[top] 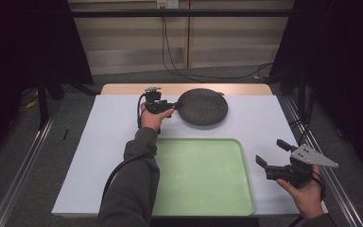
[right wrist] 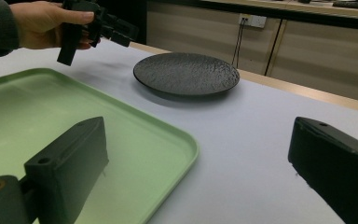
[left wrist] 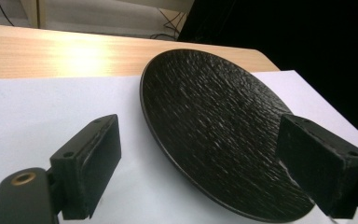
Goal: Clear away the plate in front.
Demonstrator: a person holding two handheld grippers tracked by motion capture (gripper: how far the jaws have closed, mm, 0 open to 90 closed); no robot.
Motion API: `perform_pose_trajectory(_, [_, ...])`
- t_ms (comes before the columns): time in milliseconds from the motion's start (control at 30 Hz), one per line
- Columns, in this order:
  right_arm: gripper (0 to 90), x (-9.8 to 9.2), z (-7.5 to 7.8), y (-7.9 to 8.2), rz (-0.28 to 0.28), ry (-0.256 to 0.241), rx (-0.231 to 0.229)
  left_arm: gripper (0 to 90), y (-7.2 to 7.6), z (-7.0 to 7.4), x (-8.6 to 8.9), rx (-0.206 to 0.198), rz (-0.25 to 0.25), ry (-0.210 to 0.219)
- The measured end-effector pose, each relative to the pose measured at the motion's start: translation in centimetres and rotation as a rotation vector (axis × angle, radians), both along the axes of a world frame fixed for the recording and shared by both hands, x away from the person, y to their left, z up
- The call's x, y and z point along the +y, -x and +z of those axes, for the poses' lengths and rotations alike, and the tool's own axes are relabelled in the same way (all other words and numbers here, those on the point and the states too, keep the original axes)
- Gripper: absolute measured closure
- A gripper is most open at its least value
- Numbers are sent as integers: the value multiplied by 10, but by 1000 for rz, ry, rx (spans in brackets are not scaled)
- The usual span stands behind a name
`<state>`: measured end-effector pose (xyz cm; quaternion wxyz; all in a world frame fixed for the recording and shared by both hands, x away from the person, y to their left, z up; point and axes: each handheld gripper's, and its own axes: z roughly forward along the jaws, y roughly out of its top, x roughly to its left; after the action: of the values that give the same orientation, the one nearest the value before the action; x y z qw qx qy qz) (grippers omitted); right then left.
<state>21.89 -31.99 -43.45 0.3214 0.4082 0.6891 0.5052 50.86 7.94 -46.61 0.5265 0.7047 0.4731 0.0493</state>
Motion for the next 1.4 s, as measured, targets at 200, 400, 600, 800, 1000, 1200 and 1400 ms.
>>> perform_pose_trajectory(200, [42,1,0,0,12,-1,1,165,-5,-3,-10,22,7,-7])
perform_pose_trajectory(400, [43,1,0,0,13,-1,1,208,-9,-9,-19,41,12,-5])
perform_pose_trajectory(600, [43,1,0,0,19,-7,-4,255,-13,-14,-24,70,52,-21])
perform_pose_trajectory(800, [43,1,1,1,11,-8,-6,324,-17,-20,-27,90,66,5])
perform_pose_trajectory(1000, [44,1,1,1,20,-14,-6,407,-21,-26,-28,179,123,62])
perform_pose_trajectory(1200, [45,-1,2,1,23,-20,-5,516,-23,-35,-29,223,141,107])
perform_pose_trajectory(1400, [43,-2,3,0,17,-24,-10,617,-24,-40,-31,266,173,151])
